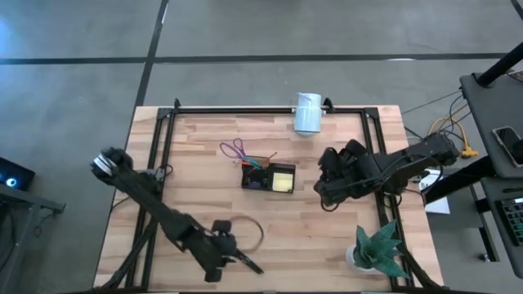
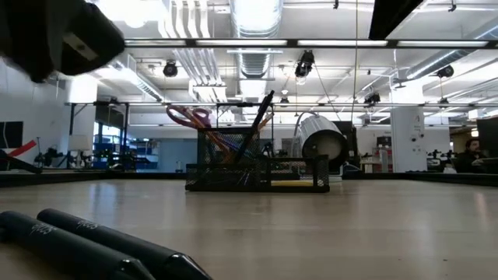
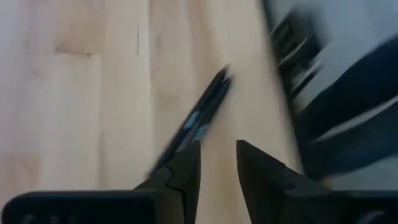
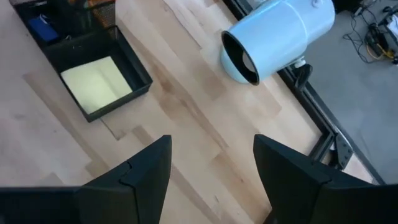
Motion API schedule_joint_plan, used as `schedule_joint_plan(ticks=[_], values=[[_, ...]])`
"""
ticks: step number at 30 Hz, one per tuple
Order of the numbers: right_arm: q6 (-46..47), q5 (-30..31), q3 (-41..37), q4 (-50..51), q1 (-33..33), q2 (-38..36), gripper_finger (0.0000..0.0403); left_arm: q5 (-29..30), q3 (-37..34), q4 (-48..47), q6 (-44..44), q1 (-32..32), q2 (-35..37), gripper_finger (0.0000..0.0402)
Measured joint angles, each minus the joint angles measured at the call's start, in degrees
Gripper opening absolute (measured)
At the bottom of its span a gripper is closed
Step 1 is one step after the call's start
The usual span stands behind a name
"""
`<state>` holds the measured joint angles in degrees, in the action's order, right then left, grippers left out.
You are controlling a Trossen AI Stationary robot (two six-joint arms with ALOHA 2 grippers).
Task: Pick and place office supplies into organizer
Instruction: Put the left black pen into the black desk organizer
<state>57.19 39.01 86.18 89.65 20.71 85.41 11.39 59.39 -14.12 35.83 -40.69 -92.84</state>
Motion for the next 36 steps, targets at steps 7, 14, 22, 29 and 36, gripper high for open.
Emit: schedule_joint_plan(ticks=[7, 14, 22, 29, 36], values=[[1.13, -3.17, -2.98, -0.02, 0.06, 0.0, 0.0219, 2.37, 8.51, -8.84, -9.6, 0.2, -10.59, 0.0084], [1.69, -5.04, -4.92, 0.02, 0.43, 0.0, 0.0219, 0.82, 8.69, -8.53, -15.28, -0.28, -12.13, 0.0084], [1.76, -4.97, -6.28, -0.07, 0.43, -0.01, 0.0219, -0.86, 6.79, -8.46, -15.32, -0.28, -12.13, 0.0084], [1.77, -4.53, -7.06, -0.16, 0.43, -0.02, 0.0219, -0.36, 3.58, -7.97, -16.26, 0.98, -12.13, 0.0084], [1.77, -4.51, -7.11, -0.24, 0.41, -0.02, 0.0219, -1.44, 2.55, -5.61, -16.78, 1.73, -12.13, 0.0084]])
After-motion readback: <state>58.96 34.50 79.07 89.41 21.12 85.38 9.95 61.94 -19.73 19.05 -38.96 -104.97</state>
